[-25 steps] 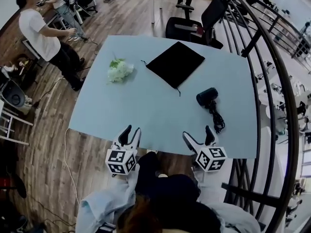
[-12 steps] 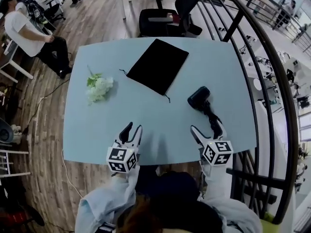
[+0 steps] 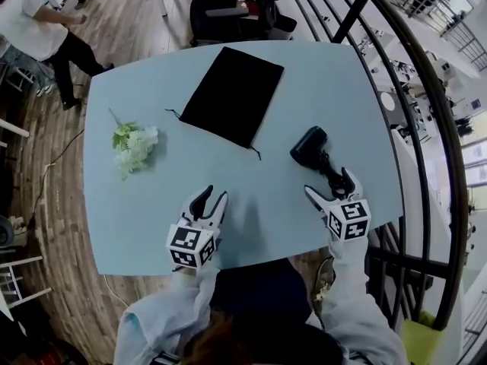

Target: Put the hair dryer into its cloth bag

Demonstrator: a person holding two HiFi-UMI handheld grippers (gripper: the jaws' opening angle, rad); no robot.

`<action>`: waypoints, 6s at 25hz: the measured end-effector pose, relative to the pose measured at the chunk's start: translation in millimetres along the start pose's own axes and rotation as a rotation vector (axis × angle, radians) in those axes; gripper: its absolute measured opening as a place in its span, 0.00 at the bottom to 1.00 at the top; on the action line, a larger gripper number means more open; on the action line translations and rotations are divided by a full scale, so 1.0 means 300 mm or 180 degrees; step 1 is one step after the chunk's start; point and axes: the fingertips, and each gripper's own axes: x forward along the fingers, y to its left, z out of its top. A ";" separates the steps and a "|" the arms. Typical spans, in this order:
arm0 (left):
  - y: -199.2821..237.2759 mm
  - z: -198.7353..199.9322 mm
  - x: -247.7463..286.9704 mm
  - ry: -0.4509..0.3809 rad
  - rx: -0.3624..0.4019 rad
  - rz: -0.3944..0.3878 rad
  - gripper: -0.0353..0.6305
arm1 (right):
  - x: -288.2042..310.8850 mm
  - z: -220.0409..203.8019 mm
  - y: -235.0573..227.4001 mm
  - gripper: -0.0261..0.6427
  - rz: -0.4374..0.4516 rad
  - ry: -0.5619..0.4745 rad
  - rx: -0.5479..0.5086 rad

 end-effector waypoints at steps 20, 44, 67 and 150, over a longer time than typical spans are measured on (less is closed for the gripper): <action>0.003 -0.041 0.191 0.0203 -0.0024 0.0072 0.27 | 0.314 -0.152 -0.121 0.82 0.0564 0.1024 -0.0426; -0.007 -0.034 0.154 0.0170 -0.0055 0.0244 0.27 | 0.290 -0.160 -0.081 0.50 0.0538 0.0993 -0.0396; 0.061 0.074 0.035 0.0269 0.0616 0.0334 0.27 | 0.159 -0.067 0.124 0.49 0.0360 0.0556 0.0234; 0.358 0.060 0.531 0.2290 0.1083 -0.0845 0.09 | 0.172 -0.012 0.405 0.50 0.0905 0.0677 0.0550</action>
